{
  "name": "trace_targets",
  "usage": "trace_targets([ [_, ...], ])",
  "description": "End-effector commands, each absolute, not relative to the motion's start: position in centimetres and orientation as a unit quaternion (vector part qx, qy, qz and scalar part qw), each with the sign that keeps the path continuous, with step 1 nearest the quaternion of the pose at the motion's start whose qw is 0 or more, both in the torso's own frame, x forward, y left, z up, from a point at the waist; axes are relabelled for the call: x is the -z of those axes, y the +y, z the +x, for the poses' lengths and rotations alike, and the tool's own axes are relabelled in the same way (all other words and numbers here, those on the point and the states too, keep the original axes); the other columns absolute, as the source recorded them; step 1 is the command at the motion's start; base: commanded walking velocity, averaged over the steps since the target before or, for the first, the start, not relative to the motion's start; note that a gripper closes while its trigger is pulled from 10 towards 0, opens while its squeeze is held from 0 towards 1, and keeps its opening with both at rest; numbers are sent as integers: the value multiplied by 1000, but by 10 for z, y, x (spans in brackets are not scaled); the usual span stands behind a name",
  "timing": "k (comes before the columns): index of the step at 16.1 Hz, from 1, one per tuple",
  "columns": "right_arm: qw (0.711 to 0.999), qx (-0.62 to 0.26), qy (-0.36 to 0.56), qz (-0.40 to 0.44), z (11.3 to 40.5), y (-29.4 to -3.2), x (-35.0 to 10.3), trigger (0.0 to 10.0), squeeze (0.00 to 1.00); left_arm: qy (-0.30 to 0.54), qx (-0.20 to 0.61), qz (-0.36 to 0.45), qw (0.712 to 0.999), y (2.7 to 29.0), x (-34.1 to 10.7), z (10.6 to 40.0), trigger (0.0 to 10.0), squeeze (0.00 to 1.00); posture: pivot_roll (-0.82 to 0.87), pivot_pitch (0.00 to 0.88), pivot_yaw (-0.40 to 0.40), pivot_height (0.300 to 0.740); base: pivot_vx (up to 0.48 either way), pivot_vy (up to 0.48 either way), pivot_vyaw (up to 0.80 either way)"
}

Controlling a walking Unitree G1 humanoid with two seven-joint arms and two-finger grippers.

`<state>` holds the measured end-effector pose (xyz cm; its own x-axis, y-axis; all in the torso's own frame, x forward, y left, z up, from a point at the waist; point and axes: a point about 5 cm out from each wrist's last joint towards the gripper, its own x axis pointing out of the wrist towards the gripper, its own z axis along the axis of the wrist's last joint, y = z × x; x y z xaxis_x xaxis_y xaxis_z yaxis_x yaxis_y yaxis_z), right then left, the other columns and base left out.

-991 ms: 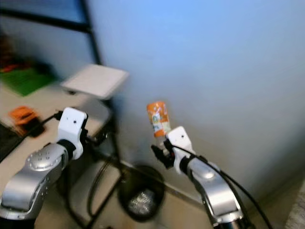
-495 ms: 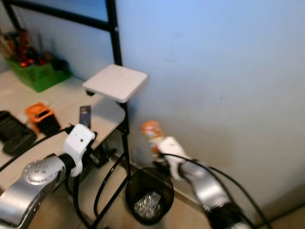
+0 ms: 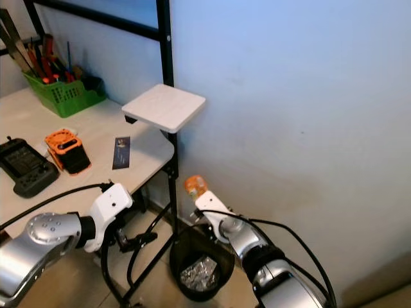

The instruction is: Clean up the room

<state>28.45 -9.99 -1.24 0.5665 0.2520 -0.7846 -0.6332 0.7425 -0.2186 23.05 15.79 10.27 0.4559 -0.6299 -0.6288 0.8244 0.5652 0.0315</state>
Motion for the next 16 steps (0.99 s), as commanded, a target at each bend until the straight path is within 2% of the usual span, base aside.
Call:
trace_targets([
  [1,854,-251,383,-245,289,-100,10,10000,0,301,438,173,829,159,-101,232,10000,0,129,0,-4,740,0,0,0],
  [5,858,-242,380,-245,293,-96,9,10000,0,311,451,180,817,159,-99,231,10000,0,117,0,9,740,0,0,0],
  [6,863,-239,379,-233,294,-94,8,10000,333,312,454,181,815,158,-99,231,10000,0,116,0,12,740,0,0,0],
  [7,867,-239,379,-220,295,-92,7,10000,1000,312,455,181,814,158,-100,232,10000,0,116,0,15,740,0,0,0],
  [16,856,-264,400,-193,282,-82,17,10000,1000,313,458,179,813,156,-100,230,10000,0,117,0,15,740,0,0,0],
])
